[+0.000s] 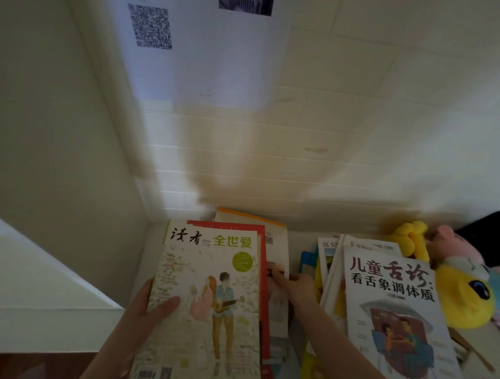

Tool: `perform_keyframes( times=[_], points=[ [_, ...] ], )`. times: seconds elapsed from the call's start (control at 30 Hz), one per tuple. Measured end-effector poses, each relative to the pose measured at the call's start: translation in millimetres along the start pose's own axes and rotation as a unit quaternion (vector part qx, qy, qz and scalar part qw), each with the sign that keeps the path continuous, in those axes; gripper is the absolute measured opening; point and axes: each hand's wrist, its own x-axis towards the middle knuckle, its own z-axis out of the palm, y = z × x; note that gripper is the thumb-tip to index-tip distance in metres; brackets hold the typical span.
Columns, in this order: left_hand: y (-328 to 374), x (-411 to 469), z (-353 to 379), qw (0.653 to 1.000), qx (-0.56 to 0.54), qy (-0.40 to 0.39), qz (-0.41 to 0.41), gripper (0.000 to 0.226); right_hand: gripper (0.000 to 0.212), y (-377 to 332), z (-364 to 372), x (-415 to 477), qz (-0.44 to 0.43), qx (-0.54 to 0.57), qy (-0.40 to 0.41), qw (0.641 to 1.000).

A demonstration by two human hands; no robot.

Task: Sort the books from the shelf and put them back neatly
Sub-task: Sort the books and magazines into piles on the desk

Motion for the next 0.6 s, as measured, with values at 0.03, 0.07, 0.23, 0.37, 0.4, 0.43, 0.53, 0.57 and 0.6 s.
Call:
perform_keyframes(
  times=[0.03,0.07,0.23,0.37,0.4,0.43,0.53,0.57,0.6],
  points=[
    [-1.2,1.0,1.2,1.0,-0.005,0.001,-0.001,0.033,0.025,-0.7,-0.3,-2.6,-0.026,-0.028,0.021,0.999],
    [-1.1,1.4,2.9,1.0,-0.011,0.0,-0.002,0.032,0.024,-2.3,-0.3,-5.4,-0.053,-0.047,0.044,0.996],
    [-0.3,5.3,1.8,0.999,-0.036,-0.012,-0.015,0.032,0.021,-27.7,-3.2,-23.6,-0.133,0.004,0.058,0.989],
    [-6.8,10.4,-2.4,0.998,-0.059,-0.016,-0.031,0.031,0.027,-52.3,-16.6,-44.3,-0.177,0.019,0.048,0.983],
    [-9.7,10.3,-2.3,0.997,-0.066,-0.013,-0.037,0.031,0.027,-59.2,-25.0,-48.1,-0.194,0.016,0.061,0.979],
    [-13.9,10.7,-2.8,0.997,-0.072,-0.01,-0.041,0.032,0.026,-66.3,-36.2,-51.5,-0.216,0.003,0.084,0.973],
    [-21.5,12.7,-0.2,0.997,-0.071,0.006,-0.042,0.034,0.021,-85.1,-76.6,-62.4,-0.289,-0.022,0.142,0.947],
    [-21.9,14.4,2.0,0.997,-0.066,-0.001,-0.039,0.035,0.019,-89.0,-88.5,-67.0,-0.31,-0.03,0.146,0.939],
    [-21.8,17.4,4.9,0.997,-0.059,-0.015,-0.039,0.038,0.018,-91.7,-97.9,-72.8,-0.33,-0.038,0.147,0.932]
  ],
)
